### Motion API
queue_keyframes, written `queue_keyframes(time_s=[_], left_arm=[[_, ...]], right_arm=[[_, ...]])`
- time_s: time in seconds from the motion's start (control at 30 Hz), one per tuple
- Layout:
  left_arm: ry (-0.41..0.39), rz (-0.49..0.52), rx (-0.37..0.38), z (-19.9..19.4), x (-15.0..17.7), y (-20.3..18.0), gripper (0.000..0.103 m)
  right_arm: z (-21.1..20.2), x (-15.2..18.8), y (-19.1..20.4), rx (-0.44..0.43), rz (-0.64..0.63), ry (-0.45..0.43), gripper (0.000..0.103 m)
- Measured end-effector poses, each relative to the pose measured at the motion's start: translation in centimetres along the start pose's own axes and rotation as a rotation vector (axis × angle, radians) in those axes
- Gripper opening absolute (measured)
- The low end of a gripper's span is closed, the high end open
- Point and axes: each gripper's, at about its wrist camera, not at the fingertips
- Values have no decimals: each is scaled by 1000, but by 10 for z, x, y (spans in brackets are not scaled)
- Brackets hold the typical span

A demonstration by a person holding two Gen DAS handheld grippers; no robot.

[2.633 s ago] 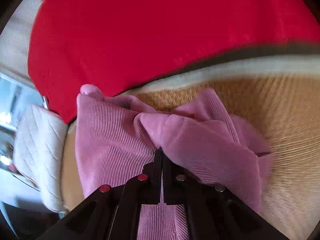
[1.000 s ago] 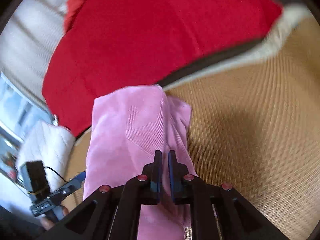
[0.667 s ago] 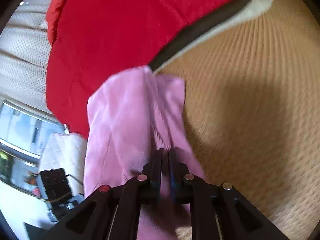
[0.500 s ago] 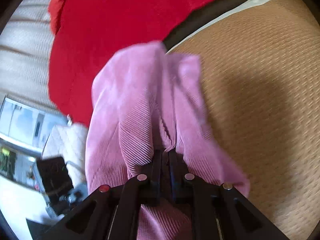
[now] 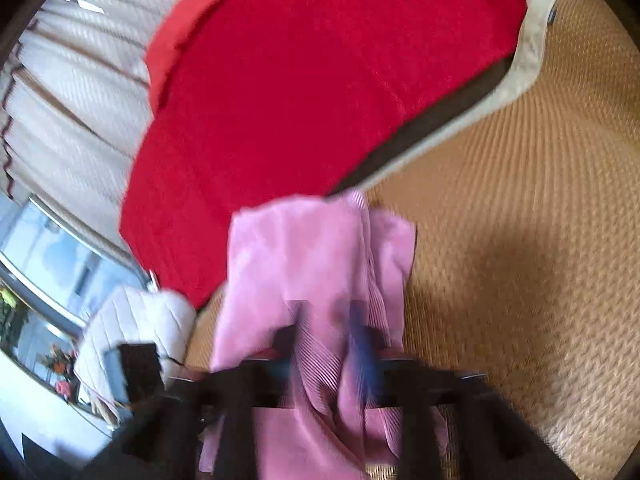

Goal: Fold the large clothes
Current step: 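Release the jacket with both grippers and smooth the folded bundle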

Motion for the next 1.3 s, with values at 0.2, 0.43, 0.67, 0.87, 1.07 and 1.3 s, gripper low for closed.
queue_keyframes(time_s=[0.2, 0.43, 0.67, 0.87, 1.07, 1.3], left_arm=[[-23, 97, -127, 24, 7, -23, 101], [-84, 91, -182, 11, 11, -31, 101], [-171, 145, -278, 2, 18, -48, 101], [-228, 174, -331, -18, 27, -56, 101], [-261, 203, -362, -34, 38, -66, 100], [-305, 218, -363, -62, 44, -76, 100]], right_arm=[[9, -4, 25, 58, -116, -6, 83], [53, -2, 30, 160, -193, 99, 51], [92, 8, 18, 244, -212, 221, 48], [51, 11, 46, 254, -288, 143, 48], [22, 19, 68, 219, -362, 93, 49], [10, 23, 80, 216, -422, 87, 49]])
Point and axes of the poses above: each gripper's, at about its wrist camera, not at the fingertips, and z roughly the way its jaws point, y to its left, x to its underside, and after that the axes turned 8 degrees about -z, right-handed
